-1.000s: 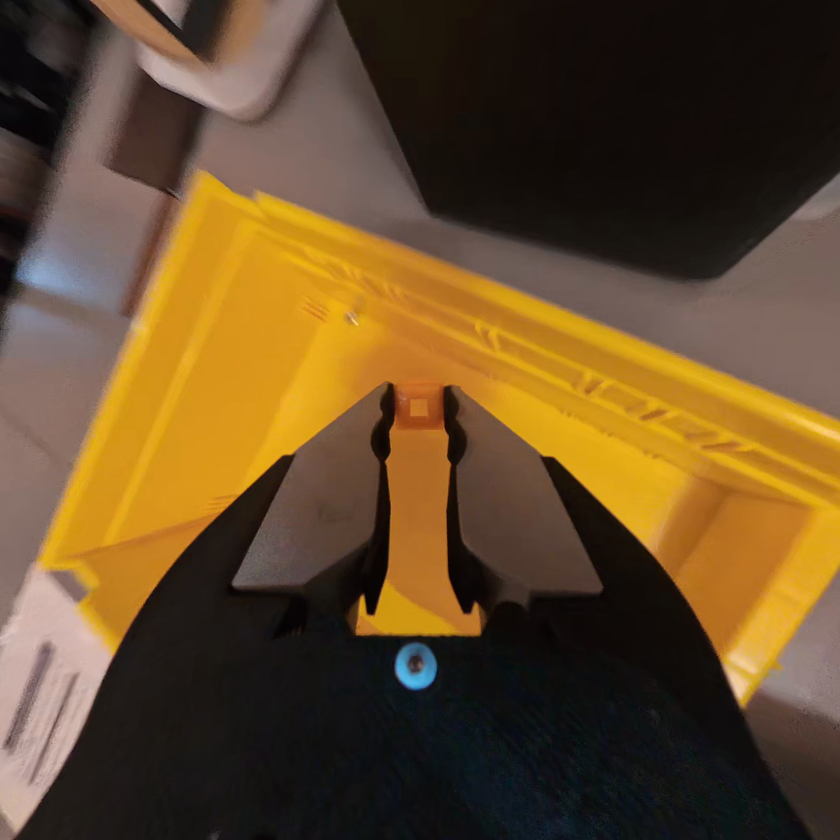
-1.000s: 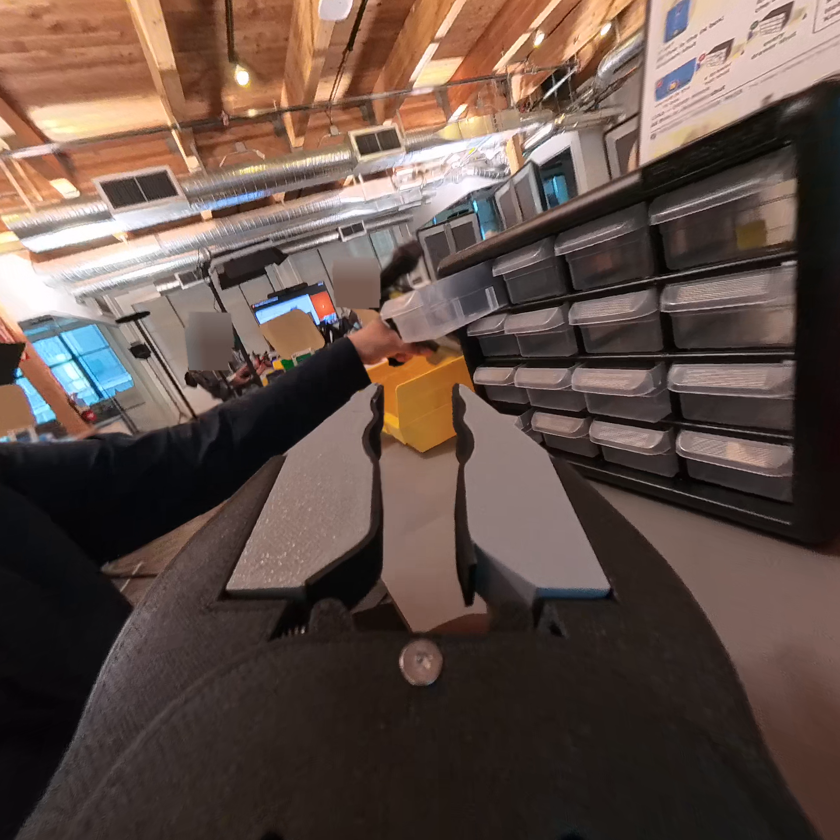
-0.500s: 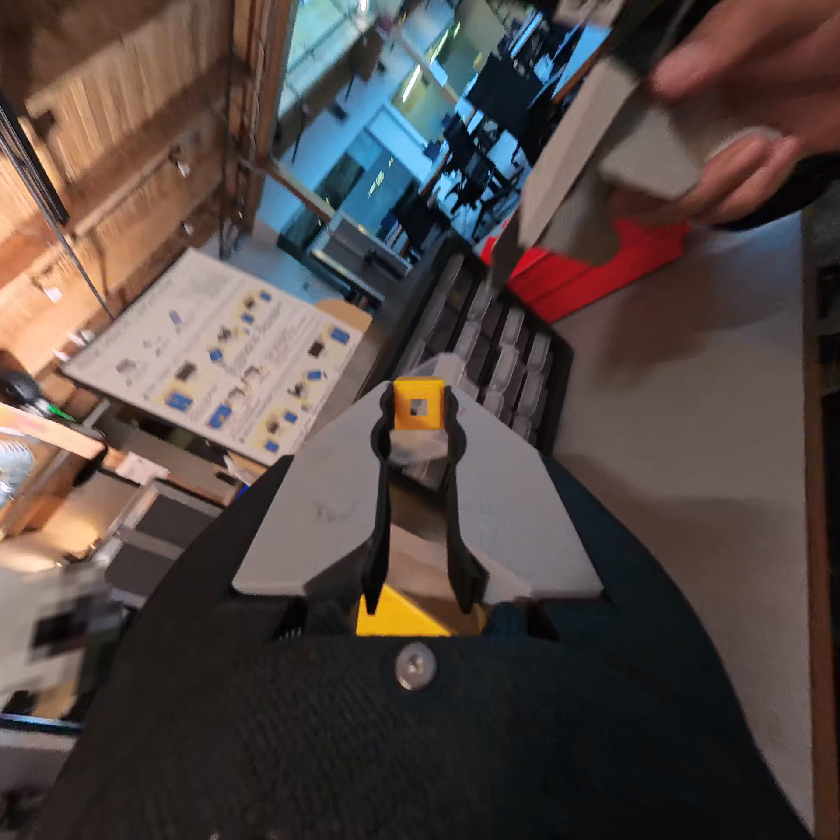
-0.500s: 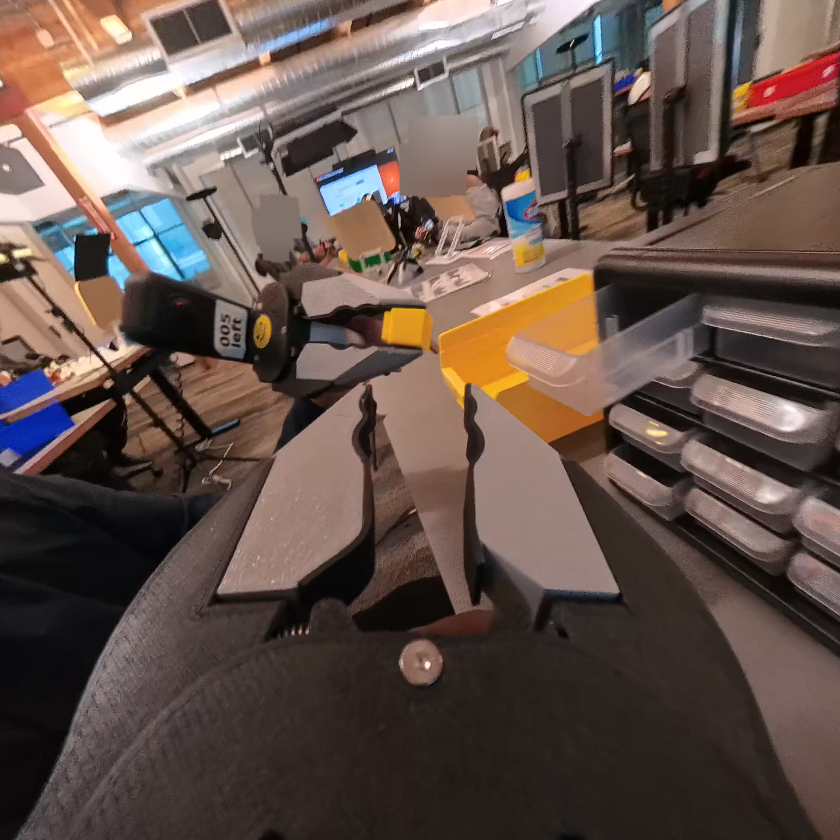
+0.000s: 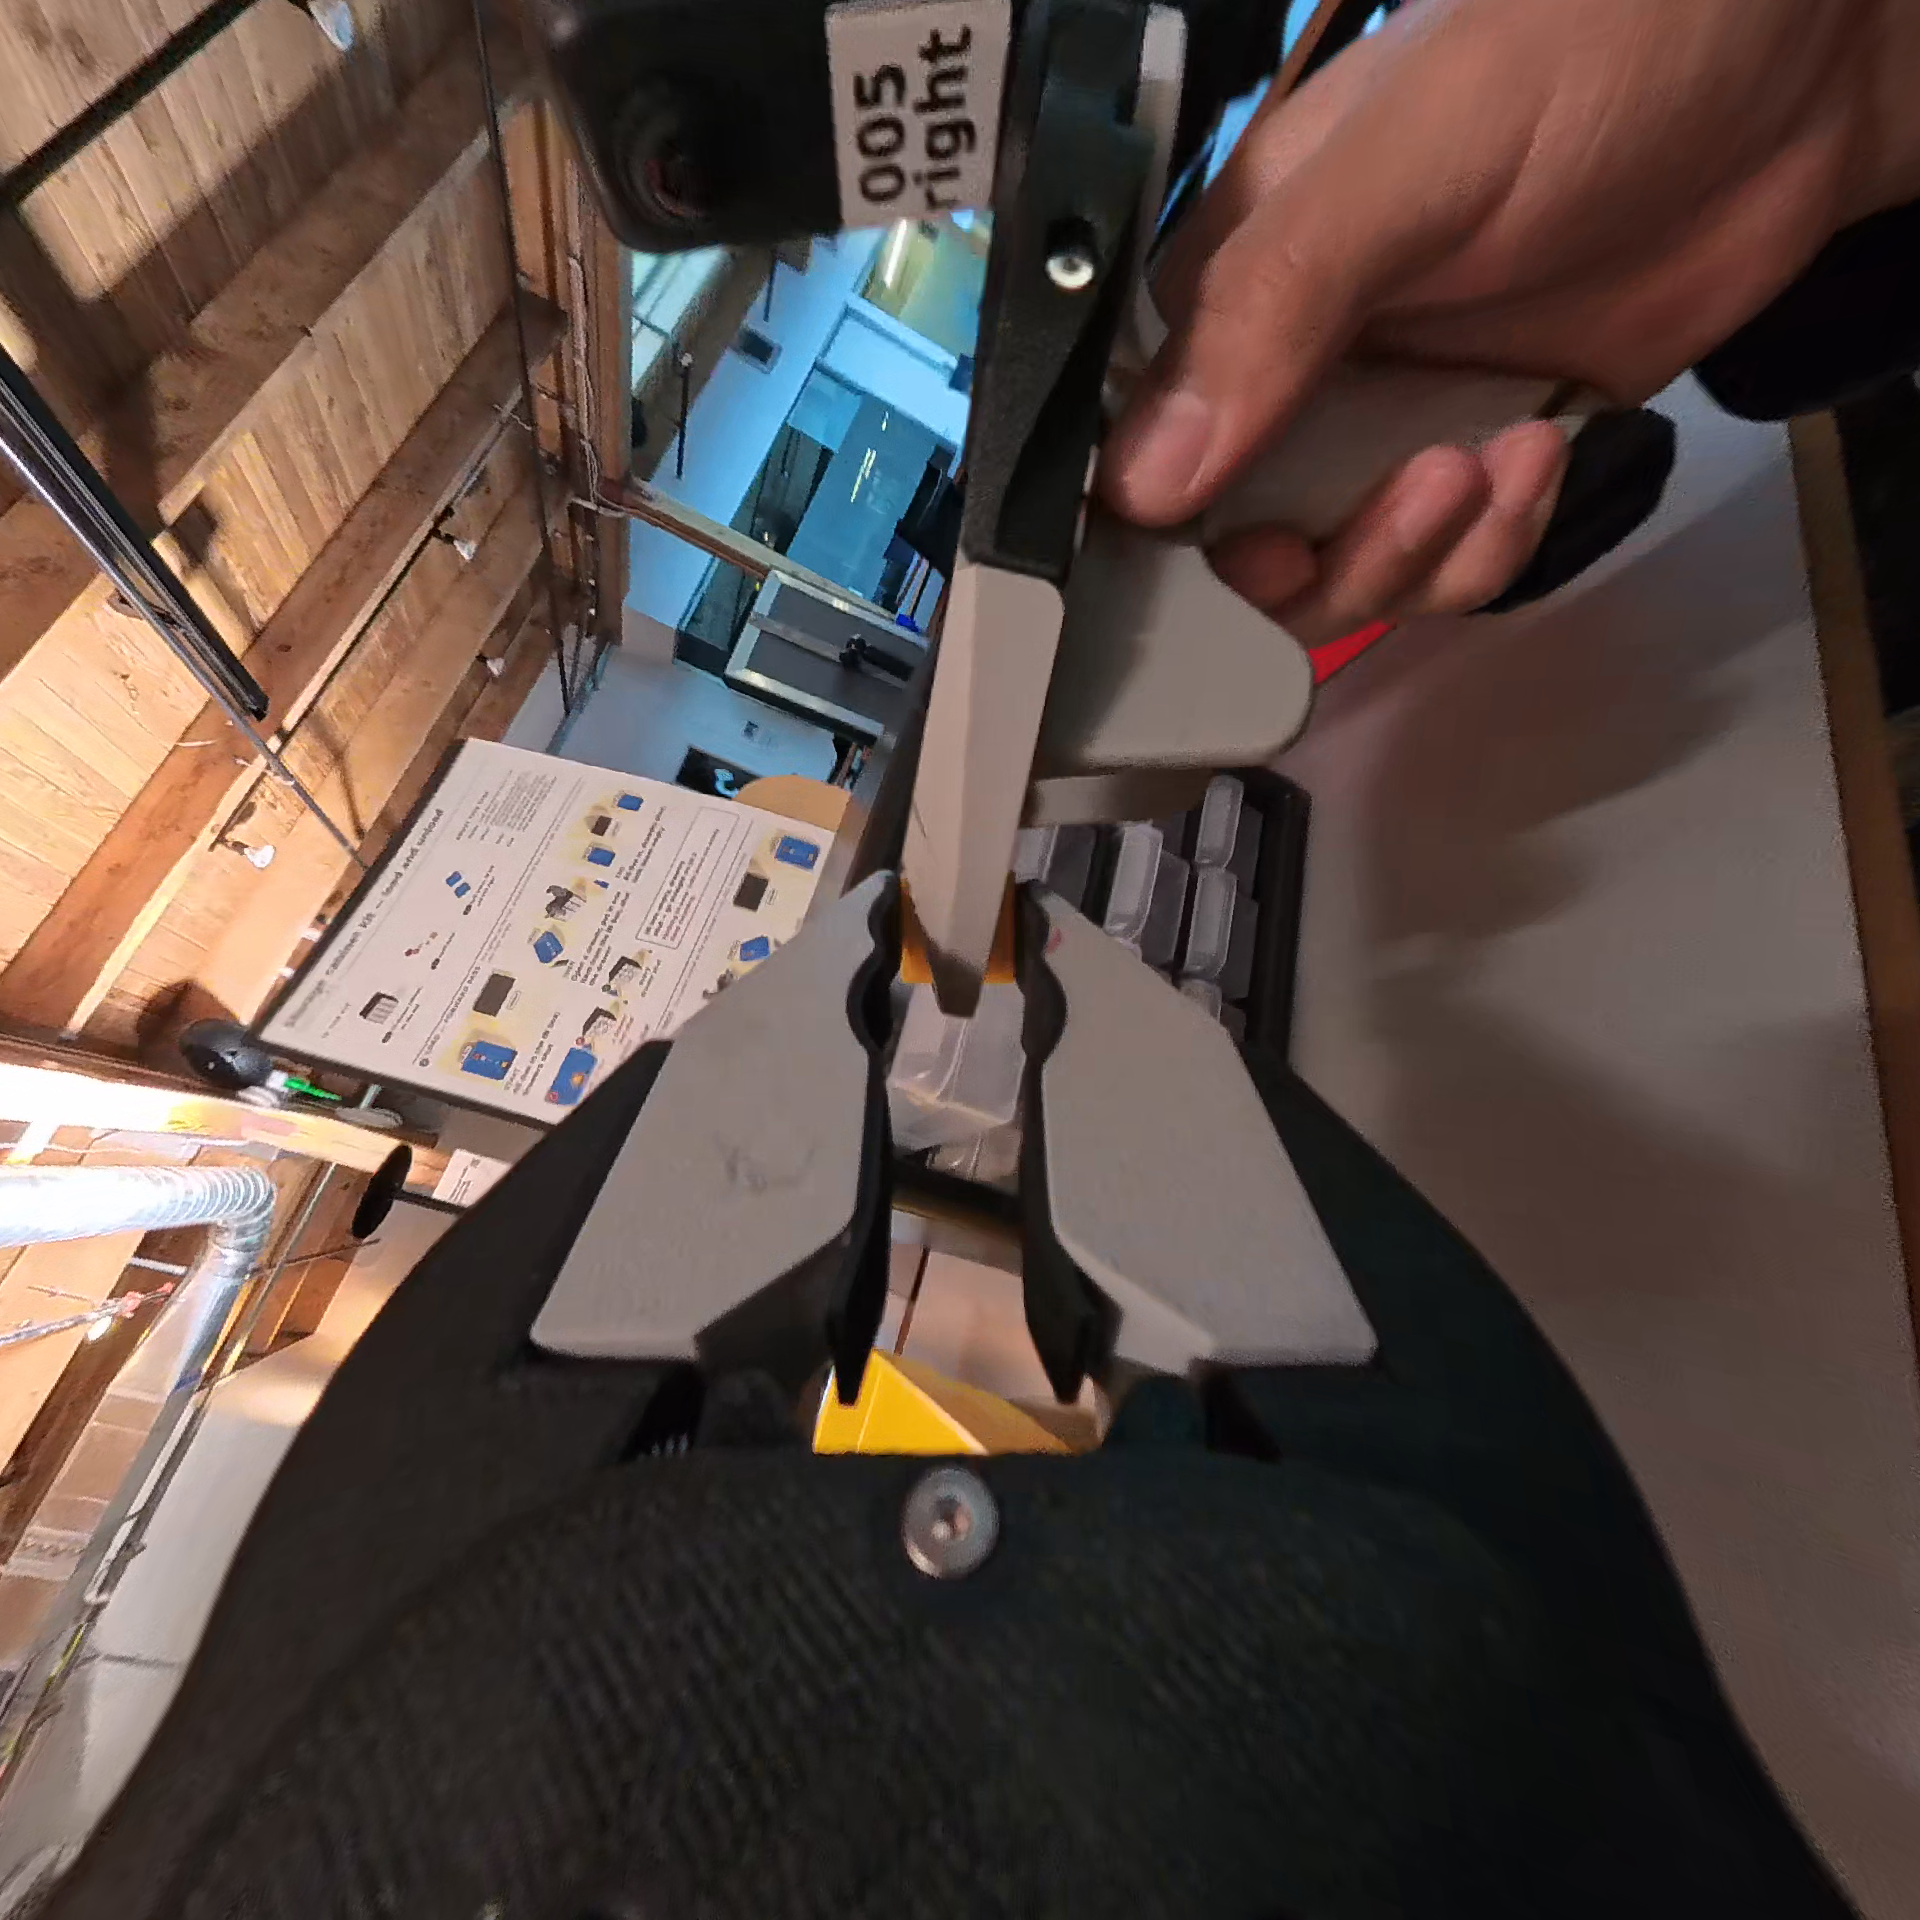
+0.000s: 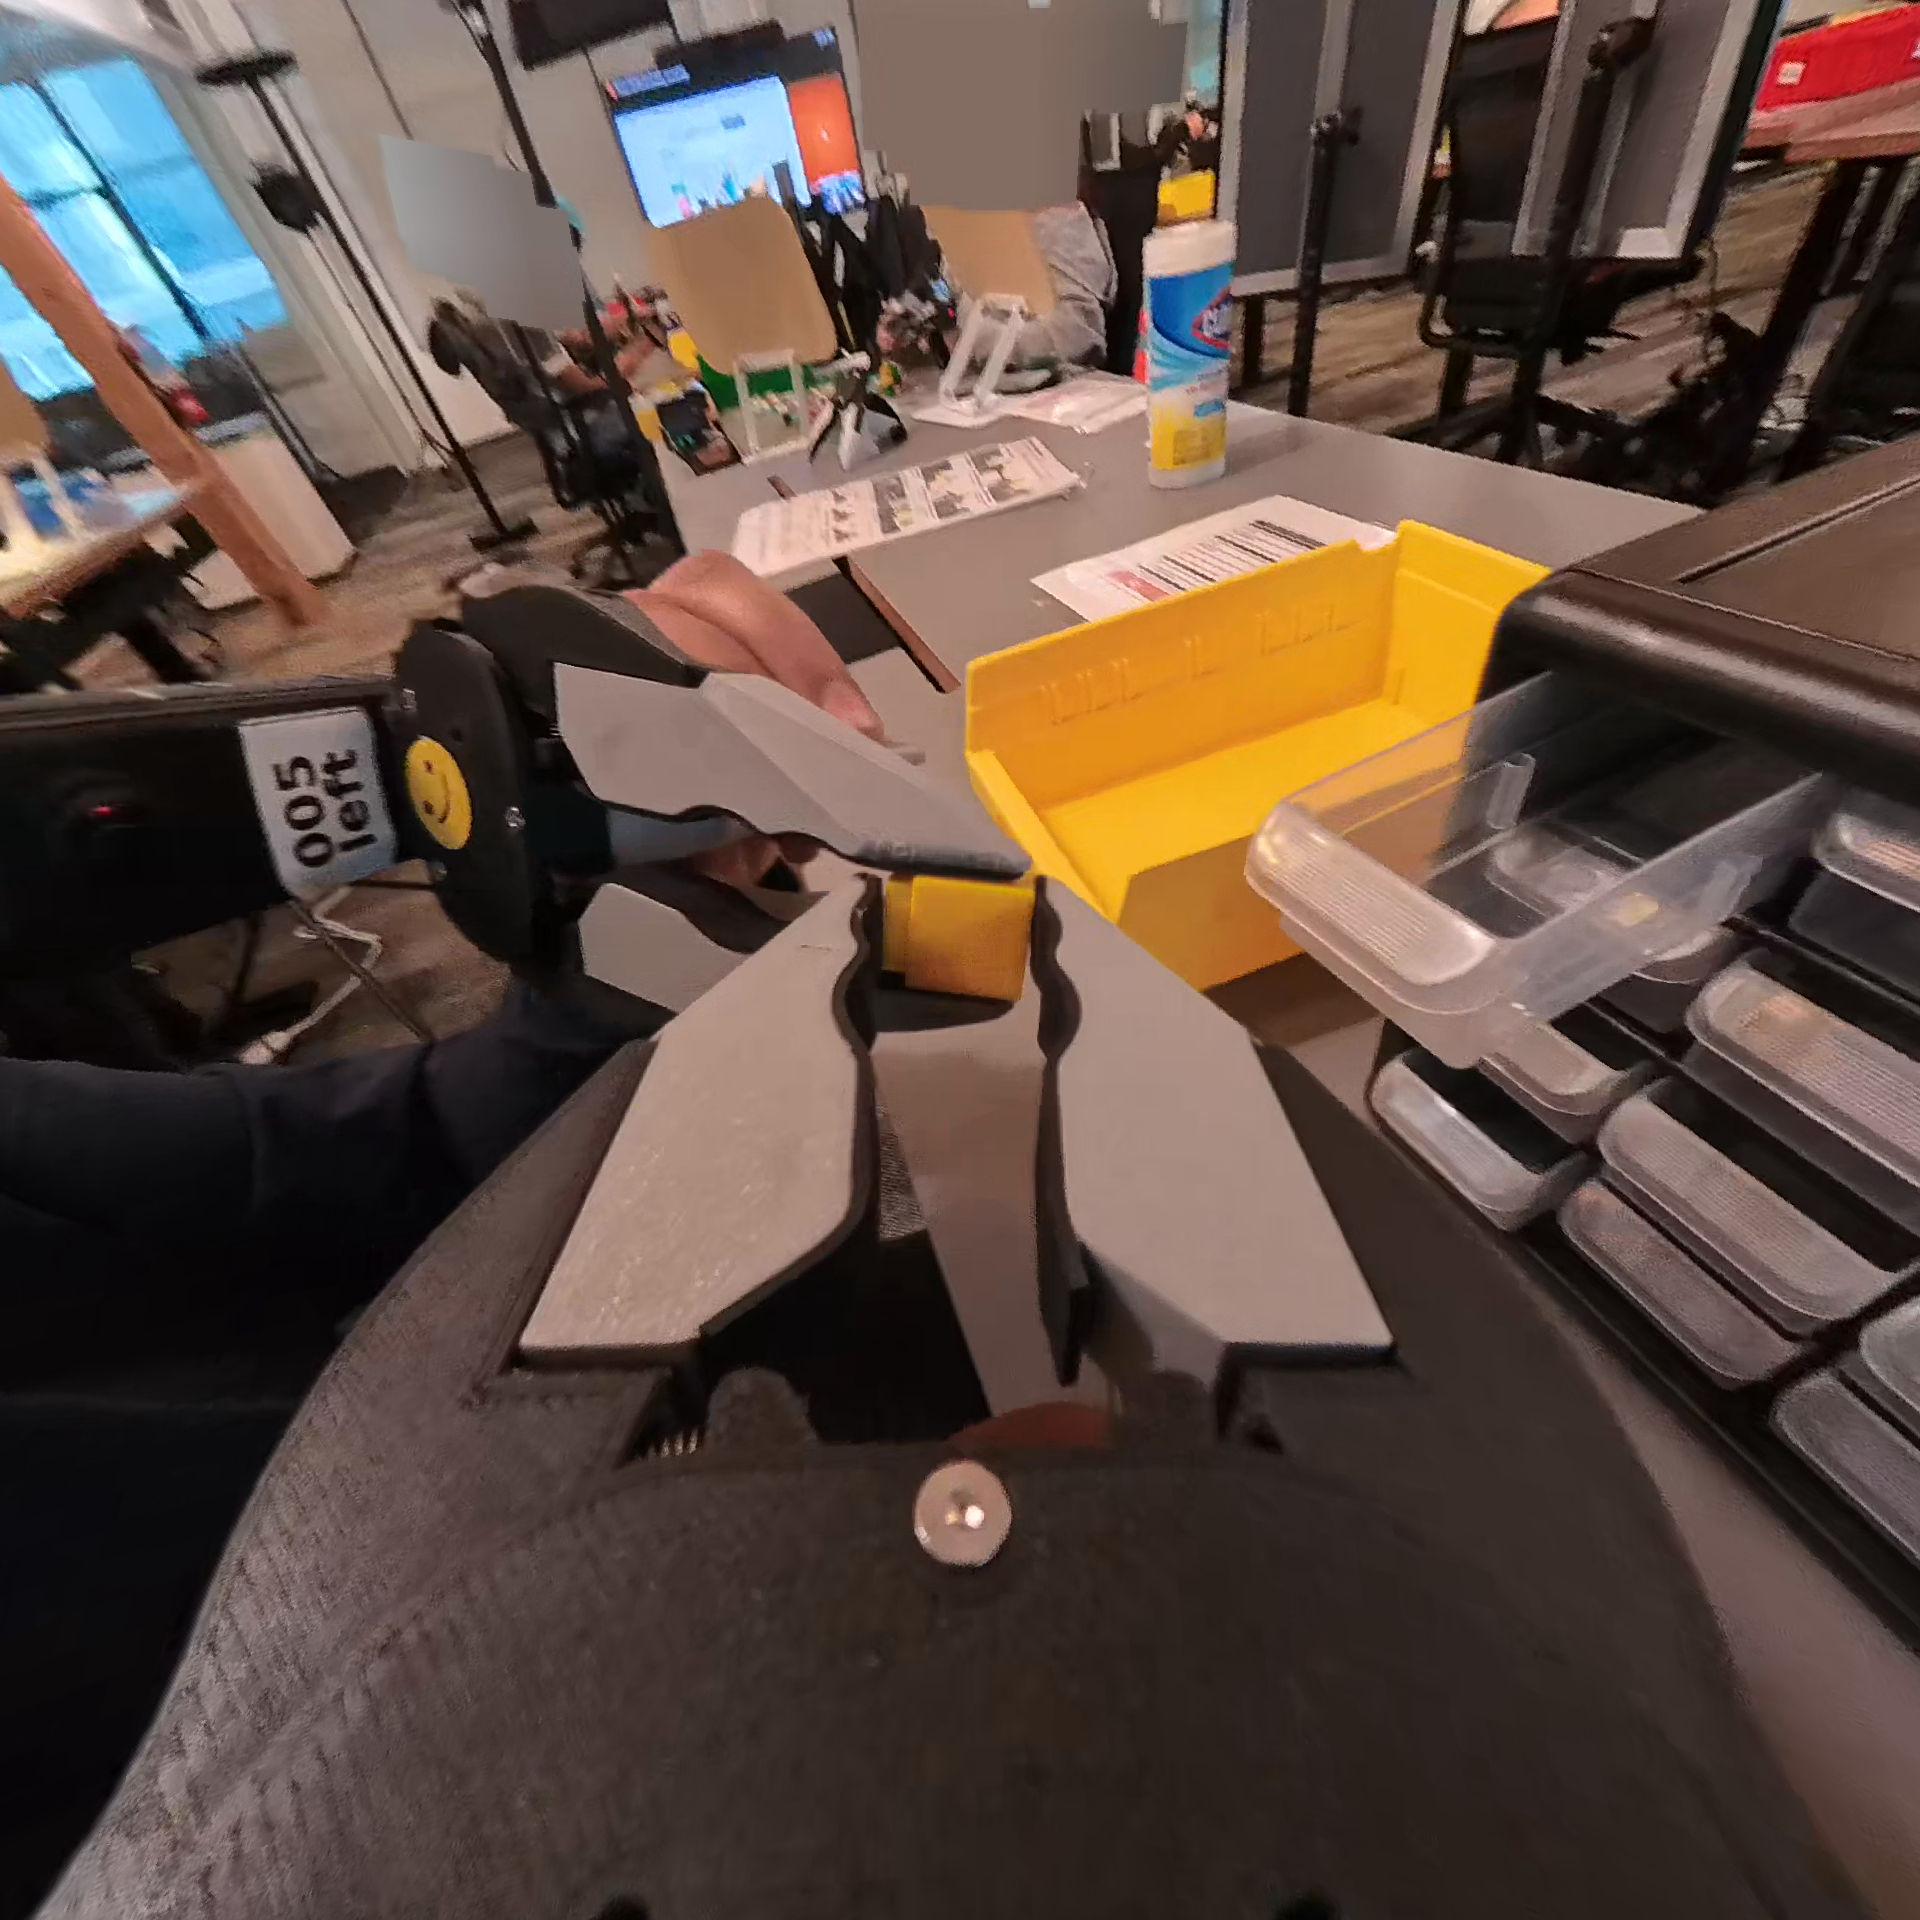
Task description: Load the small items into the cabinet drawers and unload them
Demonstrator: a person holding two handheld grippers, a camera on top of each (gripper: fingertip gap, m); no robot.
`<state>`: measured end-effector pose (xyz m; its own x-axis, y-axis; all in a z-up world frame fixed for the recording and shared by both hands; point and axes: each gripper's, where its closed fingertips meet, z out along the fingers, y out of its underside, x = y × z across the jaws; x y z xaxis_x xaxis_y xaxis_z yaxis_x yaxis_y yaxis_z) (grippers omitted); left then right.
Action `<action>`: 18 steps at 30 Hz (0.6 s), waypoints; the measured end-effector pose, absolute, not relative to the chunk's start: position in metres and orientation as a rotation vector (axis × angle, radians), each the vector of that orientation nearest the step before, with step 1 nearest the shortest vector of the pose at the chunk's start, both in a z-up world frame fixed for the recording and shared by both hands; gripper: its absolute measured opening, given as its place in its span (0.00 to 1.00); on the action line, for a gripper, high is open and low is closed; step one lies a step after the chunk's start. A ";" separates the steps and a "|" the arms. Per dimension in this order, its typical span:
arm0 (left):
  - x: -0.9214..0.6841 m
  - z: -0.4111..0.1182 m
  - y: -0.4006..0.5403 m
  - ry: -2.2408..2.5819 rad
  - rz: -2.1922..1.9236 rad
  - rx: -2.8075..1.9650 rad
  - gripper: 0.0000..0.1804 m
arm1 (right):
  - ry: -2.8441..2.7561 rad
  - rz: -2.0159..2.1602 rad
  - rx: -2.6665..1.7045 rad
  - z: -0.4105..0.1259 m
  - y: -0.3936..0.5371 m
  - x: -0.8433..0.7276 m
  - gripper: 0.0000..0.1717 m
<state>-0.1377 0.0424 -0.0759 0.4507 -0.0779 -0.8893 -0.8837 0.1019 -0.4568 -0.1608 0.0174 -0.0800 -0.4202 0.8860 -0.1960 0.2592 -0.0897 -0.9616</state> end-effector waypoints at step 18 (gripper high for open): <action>-0.236 -0.007 0.067 0.334 0.478 -1.524 0.00 | -1.424 1.437 -1.379 -0.056 0.121 -0.162 0.14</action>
<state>-0.2365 0.0667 -0.0071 0.8644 0.0898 -0.4947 -0.4954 -0.0162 -0.8685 -0.1620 0.1207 -0.0561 -0.2080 0.9545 -0.2137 0.2047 -0.1711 -0.9637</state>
